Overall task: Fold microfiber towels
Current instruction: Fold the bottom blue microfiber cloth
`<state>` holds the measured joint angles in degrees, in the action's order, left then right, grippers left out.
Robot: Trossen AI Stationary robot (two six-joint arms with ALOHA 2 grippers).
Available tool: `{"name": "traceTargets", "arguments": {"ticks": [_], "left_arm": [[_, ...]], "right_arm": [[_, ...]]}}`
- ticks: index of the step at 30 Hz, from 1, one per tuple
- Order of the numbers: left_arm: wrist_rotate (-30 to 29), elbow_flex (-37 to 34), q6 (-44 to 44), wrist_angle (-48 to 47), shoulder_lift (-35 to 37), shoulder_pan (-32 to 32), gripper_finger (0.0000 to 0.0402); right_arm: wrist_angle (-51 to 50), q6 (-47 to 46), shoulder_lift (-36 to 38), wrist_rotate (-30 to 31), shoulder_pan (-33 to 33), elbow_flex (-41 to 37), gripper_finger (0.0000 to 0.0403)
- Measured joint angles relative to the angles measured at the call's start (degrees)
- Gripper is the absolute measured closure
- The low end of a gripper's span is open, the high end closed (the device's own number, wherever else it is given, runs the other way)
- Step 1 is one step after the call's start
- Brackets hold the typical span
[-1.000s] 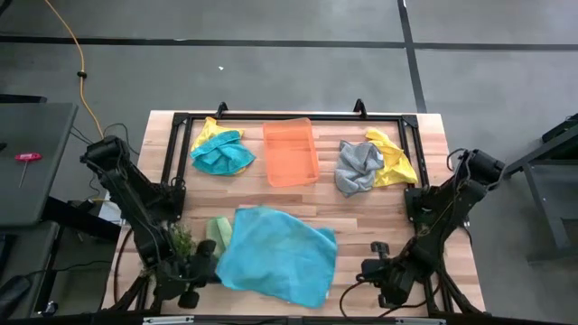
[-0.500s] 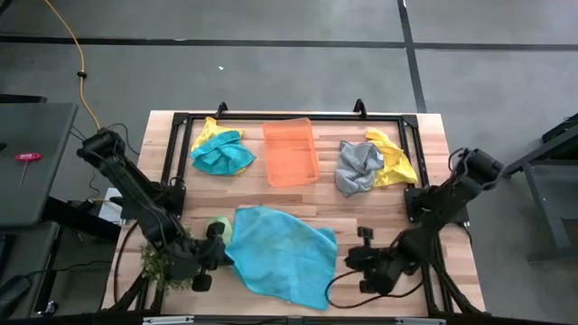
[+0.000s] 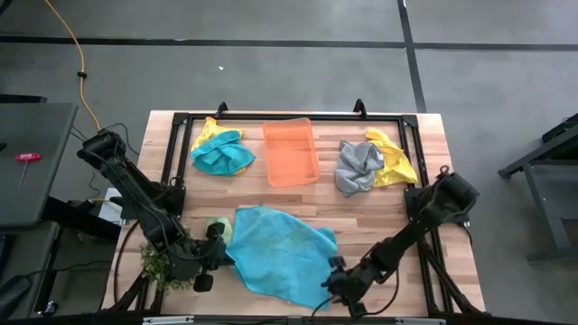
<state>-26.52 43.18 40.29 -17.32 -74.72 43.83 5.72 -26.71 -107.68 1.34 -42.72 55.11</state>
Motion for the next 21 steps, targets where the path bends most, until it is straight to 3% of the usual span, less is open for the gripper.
{"name": "traceTargets", "arguments": {"ticks": [7, 21], "left_arm": [[-0.2, 0.0, 0.0, 0.0, 0.0, 0.0, 0.0401], [-0.3, 0.0, 0.0, 0.0, 0.0, 0.0, 0.0402]], "right_arm": [[3.5, 7.5, -3.6, -1.5, 0.0, 2.7, 0.0193], [-0.6, 13.2, -3.6, 1.3, -0.6, 6.0, 0.0229]]}}
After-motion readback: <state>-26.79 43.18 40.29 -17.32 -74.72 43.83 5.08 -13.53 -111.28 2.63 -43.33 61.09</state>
